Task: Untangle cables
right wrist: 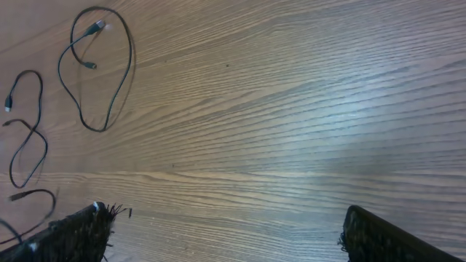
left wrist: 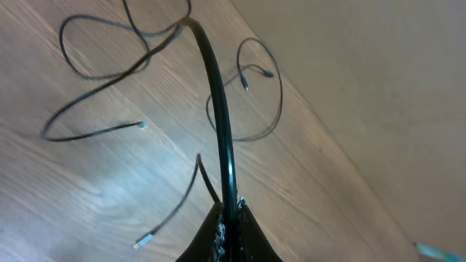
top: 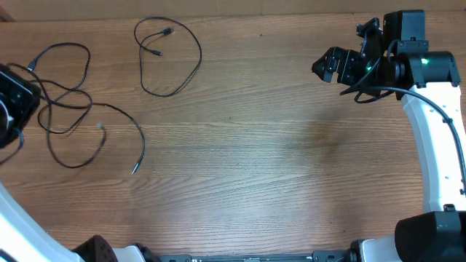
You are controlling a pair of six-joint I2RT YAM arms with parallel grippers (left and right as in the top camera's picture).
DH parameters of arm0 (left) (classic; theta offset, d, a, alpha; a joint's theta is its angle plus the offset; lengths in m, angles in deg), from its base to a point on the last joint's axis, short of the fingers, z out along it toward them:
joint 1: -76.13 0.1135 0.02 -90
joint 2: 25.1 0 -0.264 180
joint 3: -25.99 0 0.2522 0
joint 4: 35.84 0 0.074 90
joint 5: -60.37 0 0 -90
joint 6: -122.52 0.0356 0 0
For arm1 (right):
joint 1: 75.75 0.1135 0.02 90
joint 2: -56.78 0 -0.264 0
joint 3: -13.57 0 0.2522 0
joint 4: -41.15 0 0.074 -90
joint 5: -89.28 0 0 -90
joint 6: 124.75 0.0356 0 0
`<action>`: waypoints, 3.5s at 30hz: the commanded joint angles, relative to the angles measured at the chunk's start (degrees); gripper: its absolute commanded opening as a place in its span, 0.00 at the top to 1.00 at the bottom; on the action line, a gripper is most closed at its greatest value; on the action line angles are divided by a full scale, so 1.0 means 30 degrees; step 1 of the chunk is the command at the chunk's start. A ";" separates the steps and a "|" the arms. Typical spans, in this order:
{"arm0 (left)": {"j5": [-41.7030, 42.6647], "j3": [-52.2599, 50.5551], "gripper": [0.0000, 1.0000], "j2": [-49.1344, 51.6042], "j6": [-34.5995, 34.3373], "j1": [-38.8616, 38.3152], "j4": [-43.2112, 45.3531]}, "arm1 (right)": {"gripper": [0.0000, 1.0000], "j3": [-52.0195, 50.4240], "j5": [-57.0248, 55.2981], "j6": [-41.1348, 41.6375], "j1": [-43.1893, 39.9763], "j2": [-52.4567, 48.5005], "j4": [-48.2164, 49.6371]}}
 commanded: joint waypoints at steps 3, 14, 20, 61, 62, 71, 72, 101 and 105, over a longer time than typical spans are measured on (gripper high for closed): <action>-0.0393 0.0131 0.96 -0.0736 -0.0328 0.0044 -0.0087 | 0.00 -0.0073 -0.0131 0.0073 0.0073 0.0102 0.0117; -0.4095 -0.0262 0.96 -0.3978 -0.1566 0.0036 -0.0087 | 0.00 -0.0073 -0.0131 0.0073 0.0073 0.0102 0.0117; -0.6288 -0.4073 0.95 -0.6492 -0.2237 0.0044 -0.0087 | 0.00 -0.0073 -0.0131 0.0073 0.0073 0.0102 0.0117; 0.1501 -0.8378 0.96 -0.6375 -0.9887 0.0029 0.6273 | 0.00 -0.0073 -0.0131 0.0073 0.0073 0.0102 0.0117; 0.1501 -0.8313 0.96 -0.6470 -0.9989 0.0015 0.6266 | 0.00 -0.0073 -0.0131 0.0073 0.0073 0.0102 0.0117; -0.0721 -0.7861 0.96 -0.7854 -1.0273 -0.0648 0.5311 | 0.00 -0.0073 -0.0131 0.0073 0.0073 0.0102 0.0117; -0.1610 -0.7861 0.96 -0.7963 -1.0287 -0.0648 0.4889 | 0.00 -0.0073 -0.0131 0.0073 0.0073 0.0102 0.0117; 0.1275 -0.7854 0.96 -0.7096 -1.8440 -0.3300 0.8546 | 0.00 -0.0073 -0.0131 0.0073 0.0073 0.0102 0.0117; -0.0663 -0.7854 0.96 -0.7089 -1.9300 -0.5340 0.9391 | 0.00 -0.0073 -0.0131 0.0073 0.0073 0.0102 0.0117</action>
